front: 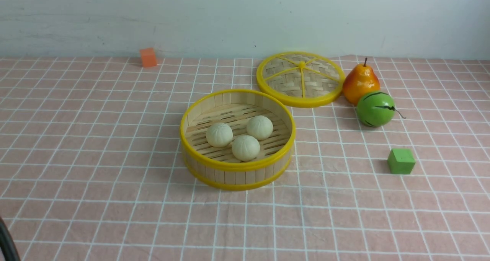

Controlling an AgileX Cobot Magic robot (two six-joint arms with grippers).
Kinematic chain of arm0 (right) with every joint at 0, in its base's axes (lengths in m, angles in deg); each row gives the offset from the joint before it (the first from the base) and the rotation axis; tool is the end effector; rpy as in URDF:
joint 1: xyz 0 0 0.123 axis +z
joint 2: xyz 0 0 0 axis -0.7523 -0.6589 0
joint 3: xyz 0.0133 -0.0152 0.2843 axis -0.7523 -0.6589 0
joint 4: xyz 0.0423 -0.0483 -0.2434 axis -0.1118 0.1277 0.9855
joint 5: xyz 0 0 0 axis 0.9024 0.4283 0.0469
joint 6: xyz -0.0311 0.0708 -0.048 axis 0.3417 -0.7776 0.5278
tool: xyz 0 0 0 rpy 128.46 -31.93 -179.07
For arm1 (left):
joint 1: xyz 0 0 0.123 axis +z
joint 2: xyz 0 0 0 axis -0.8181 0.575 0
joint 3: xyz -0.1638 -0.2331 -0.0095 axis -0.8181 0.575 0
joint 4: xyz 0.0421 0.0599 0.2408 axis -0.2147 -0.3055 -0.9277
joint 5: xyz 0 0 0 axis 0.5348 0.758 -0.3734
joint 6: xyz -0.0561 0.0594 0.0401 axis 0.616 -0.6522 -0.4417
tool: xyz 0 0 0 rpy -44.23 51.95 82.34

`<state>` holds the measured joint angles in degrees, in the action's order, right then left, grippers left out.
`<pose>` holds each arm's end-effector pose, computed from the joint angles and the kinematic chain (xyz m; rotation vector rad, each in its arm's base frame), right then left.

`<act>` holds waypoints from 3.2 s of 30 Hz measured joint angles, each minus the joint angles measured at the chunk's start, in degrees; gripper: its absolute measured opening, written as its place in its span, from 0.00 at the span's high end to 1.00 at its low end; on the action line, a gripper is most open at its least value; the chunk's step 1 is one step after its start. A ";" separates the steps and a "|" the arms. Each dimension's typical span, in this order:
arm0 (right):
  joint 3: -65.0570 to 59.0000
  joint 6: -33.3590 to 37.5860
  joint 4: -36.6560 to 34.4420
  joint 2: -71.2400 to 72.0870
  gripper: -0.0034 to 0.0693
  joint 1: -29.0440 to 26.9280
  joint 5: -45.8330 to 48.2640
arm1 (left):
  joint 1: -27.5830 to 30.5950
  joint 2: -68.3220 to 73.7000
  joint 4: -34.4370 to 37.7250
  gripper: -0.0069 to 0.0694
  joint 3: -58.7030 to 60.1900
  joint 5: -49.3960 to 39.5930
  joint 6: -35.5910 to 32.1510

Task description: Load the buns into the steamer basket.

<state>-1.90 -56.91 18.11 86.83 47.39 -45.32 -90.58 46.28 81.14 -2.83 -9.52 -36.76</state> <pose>0.0521 -0.0025 0.1740 0.1415 1.8705 0.0506 0.0703 -0.0345 0.3817 0.3876 2.3482 -0.2418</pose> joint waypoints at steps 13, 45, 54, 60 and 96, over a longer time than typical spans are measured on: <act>0.00 0.00 0.00 0.00 0.95 0.00 0.00 | 14.58 -20.32 2.90 0.93 31.61 49.21 0.19; 0.00 0.00 -0.06 0.02 0.89 0.00 0.00 | 39.29 -37.11 7.93 0.93 57.97 49.73 -0.24; 0.00 0.00 -0.06 0.02 0.88 0.00 0.00 | 39.29 -37.11 7.87 0.93 57.97 49.73 -0.24; 0.00 0.00 -0.06 0.02 0.87 0.00 0.00 | 39.29 -37.11 7.87 0.93 57.97 49.79 -0.24; 0.00 0.00 -0.06 0.02 0.80 0.00 0.00 | 39.29 -37.11 7.87 0.91 57.97 49.96 -0.24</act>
<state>-1.90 -56.91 18.06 86.85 47.39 -45.32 -51.28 9.17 89.01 55.13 40.44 -37.00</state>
